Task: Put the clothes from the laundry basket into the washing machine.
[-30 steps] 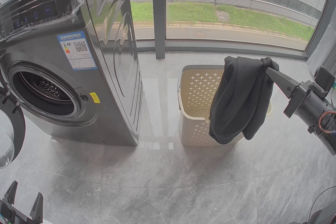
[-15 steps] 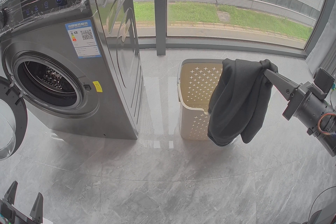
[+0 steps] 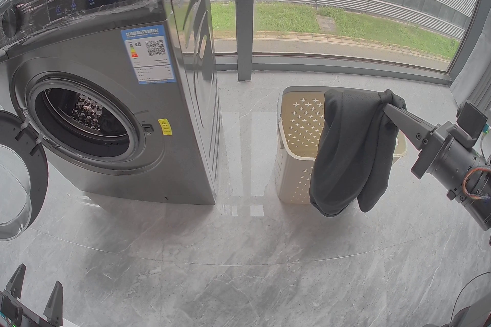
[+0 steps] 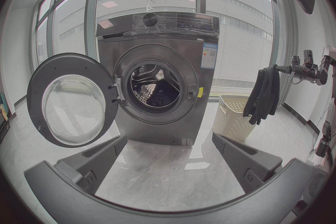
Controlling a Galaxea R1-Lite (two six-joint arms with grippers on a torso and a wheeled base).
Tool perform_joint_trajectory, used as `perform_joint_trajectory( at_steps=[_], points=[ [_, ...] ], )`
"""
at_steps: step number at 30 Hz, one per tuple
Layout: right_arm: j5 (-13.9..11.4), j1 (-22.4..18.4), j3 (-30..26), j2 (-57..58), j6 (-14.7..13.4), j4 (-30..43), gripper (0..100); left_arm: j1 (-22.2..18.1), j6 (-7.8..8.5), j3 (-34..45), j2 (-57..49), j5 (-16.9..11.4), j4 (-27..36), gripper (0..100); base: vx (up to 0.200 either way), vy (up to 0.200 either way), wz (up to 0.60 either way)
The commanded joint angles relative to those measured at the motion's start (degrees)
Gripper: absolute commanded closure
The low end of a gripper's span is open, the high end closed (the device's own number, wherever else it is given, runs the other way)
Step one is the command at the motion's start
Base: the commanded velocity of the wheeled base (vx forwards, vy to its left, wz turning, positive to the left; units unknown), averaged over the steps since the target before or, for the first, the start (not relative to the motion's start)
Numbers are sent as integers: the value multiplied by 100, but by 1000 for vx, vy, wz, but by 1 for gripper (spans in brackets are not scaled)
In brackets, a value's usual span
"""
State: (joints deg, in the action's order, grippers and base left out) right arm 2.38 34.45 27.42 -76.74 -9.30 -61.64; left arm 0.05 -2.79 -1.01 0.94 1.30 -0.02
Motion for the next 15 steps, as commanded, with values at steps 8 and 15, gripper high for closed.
perform_joint_trajectory(
  at_steps=[8, 15],
  points=[
    [0, 79, -35, -96, -1, -24, 100, 4, -28, 92, -59, 1, 2, 0, 0, 200, 0],
    [8, 79, -96, -87, -1, -33, 100, 4, -28, 92, -59, 1, 2, 0, 0, 200, 0]
  ],
)
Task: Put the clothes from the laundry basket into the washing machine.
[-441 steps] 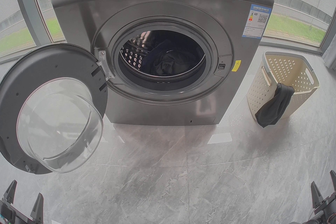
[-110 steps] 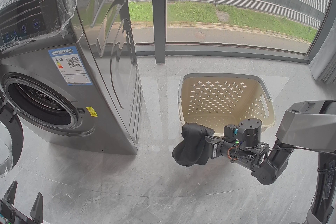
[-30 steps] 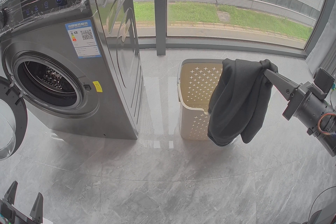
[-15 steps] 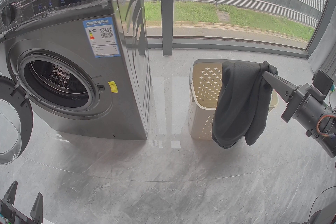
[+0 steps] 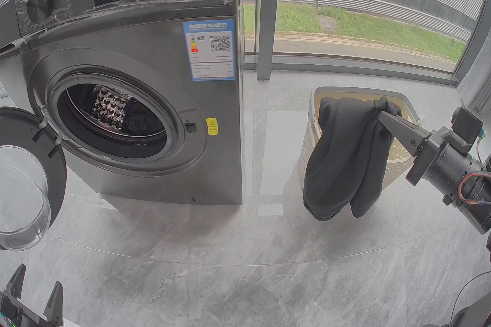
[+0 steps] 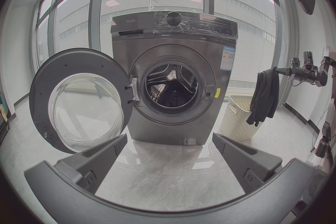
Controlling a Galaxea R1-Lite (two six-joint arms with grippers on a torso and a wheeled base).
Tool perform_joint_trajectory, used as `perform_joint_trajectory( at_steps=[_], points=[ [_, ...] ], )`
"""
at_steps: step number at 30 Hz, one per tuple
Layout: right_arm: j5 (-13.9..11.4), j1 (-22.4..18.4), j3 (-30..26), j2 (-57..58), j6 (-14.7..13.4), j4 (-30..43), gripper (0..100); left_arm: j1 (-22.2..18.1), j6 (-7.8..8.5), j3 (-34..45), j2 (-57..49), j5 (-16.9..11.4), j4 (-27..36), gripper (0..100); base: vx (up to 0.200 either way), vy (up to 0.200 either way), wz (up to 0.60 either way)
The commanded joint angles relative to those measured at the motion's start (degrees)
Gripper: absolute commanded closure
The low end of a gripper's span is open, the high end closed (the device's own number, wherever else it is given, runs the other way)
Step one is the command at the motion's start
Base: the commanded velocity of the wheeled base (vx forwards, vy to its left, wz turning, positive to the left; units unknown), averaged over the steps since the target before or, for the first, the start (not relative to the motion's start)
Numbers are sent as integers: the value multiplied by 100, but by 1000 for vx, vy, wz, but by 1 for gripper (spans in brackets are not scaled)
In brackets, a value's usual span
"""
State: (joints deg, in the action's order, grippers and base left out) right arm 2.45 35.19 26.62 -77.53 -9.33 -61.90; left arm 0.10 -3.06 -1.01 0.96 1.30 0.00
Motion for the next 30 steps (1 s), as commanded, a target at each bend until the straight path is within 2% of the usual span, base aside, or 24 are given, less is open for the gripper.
perform_joint_trajectory(
  at_steps=[1, 9, 15, 27, 30],
  points=[
    [1, 5, -17, -8, 1, -6, 100, -1, -2, 92, -70, 1, 0, 0, 0, 200, 0],
    [1, 5, -52, 1, 19, -6, 100, -10, -2, 92, -61, 1, 0, 0, 0, 200, 0],
    [1, 5, -61, 10, 19, -6, 100, -1, -2, 92, -70, 1, 0, 0, 0, 0, 0],
    [1, 5, -61, 10, 19, -6, 100, -1, -2, 92, -61, 1, 0, 0, -200, 0, 0],
    [1, 5, -61, 10, 19, -6, 100, -10, -2, 92, -61, 1, 0, 0, 0, 0, 0]
  ],
)
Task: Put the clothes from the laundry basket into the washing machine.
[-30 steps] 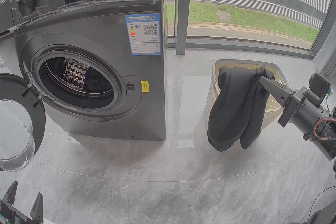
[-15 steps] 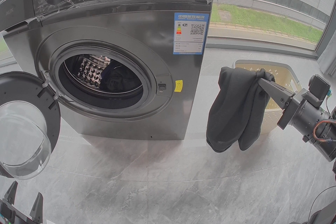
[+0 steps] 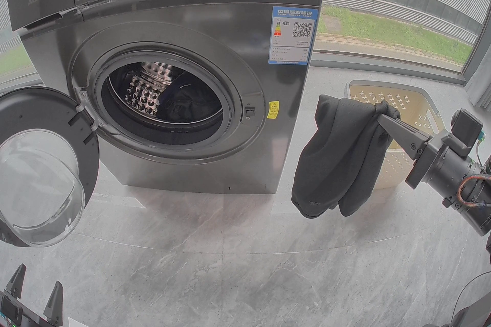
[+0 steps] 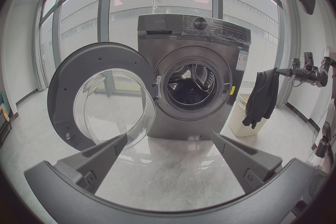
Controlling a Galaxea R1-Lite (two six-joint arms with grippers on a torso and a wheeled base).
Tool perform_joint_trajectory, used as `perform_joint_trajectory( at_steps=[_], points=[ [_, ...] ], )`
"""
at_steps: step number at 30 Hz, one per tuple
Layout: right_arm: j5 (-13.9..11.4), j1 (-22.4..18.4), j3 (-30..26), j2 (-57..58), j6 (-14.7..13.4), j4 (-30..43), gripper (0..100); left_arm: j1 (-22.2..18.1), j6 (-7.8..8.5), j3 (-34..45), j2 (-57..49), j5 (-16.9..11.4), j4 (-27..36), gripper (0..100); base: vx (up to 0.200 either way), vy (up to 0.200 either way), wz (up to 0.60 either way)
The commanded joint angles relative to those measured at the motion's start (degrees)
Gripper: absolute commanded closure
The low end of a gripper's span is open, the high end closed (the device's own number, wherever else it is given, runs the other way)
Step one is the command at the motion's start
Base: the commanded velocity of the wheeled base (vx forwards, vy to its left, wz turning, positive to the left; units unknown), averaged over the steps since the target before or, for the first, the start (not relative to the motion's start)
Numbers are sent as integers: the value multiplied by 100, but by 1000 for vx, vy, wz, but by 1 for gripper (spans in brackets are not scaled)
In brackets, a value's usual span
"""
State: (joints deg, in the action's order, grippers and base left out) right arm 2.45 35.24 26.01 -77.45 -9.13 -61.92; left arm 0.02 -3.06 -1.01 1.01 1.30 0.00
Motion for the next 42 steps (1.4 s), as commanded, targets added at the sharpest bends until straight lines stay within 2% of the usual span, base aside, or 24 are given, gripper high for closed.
perform_joint_trajectory(
  at_steps=[1, 9, 36, 42],
  points=[
    [1, 0, 0, 2, -1, -5, 100, -2, -2, 92, -66, 1, 0, 0, 0, 0, 0],
    [1, 0, -35, -7, -1, -5, 100, -2, -2, 92, -75, 1, 0, 0, 0, 0, 0],
    [1, 9, -44, -25, 8, 4, 100, 6, -2, 92, -66, 1, 0, 0, 0, 200, 0],
    [-8, 0, -44, -25, 8, 4, 100, -2, -10, 92, -66, 1, 0, 0, 0, 0, 0]
  ],
)
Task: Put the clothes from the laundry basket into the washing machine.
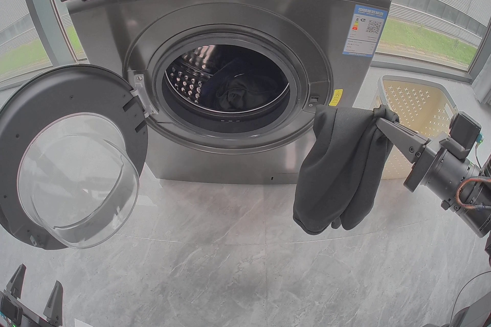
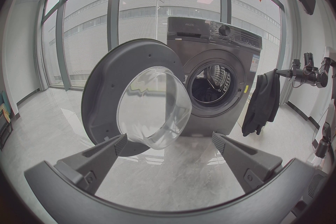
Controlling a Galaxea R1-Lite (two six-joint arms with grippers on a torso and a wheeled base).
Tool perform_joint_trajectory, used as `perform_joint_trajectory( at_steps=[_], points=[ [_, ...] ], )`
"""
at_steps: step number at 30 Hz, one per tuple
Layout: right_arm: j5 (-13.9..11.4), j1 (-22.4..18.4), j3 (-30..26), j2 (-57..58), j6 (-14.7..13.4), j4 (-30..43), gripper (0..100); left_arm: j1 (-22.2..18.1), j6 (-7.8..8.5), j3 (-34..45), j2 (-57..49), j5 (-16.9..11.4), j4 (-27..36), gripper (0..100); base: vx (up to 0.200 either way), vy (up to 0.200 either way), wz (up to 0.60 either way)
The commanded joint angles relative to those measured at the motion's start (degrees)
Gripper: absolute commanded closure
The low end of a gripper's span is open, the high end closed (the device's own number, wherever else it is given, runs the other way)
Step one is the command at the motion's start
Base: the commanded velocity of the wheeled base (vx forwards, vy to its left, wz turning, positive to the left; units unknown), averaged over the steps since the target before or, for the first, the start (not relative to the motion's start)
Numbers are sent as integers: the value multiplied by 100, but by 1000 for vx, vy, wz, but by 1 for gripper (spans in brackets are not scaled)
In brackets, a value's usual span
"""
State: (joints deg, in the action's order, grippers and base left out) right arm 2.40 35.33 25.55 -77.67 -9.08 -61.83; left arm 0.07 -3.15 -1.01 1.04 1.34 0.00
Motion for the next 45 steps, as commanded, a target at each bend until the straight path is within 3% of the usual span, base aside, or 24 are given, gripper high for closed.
perform_joint_trajectory(
  at_steps=[1, 11, 17, 20, 28, 34, 37, 39, 42, 45],
  points=[
    [-3, 0, 2, -12, -6, -4, 100, 1, -2, 92, -68, -2, 0, 0, 0, 0, 0],
    [-3, 18, -68, -205, -41, -22, 100, -7, -2, 92, -68, 7, 0, 0, 0, 0, 0],
    [15, 308, 55, -319, -50, -119, 100, -7, 51, 101, -86, 24, -26, 0, 0, 0, 0],
    [208, 449, 266, -662, -41, -171, 100, -16, 271, 101, -86, 33, -9, 0, 0, 0, 0],
    [234, 774, 925, -1102, -67, -180, 100, -16, 279, 101, -33, -64, -18, 0, 0, 0, 0],
    [182, 1055, 1321, -1348, -278, -180, 100, -25, 244, 101, -104, -73, -26, 0, 0, 0, 0],
    [164, 1081, 1400, -1471, -340, -180, 100, -60, 174, -92, -25, -108, -510, 0, 0, 0, 0],
    [155, 1073, 1444, -1567, -349, -233, 100, -104, 165, -426, 160, -231, -826, 0, 0, 0, 0],
    [182, 1081, 1620, -1813, -340, -549, 100, 28, 60, -663, 758, -784, -914, 0, 0, 0, 0],
    [182, 1081, 1760, -2007, -340, -708, 100, 195, -230, -707, 1347, -1567, -940, 0, 0, 0, 0]
  ],
)
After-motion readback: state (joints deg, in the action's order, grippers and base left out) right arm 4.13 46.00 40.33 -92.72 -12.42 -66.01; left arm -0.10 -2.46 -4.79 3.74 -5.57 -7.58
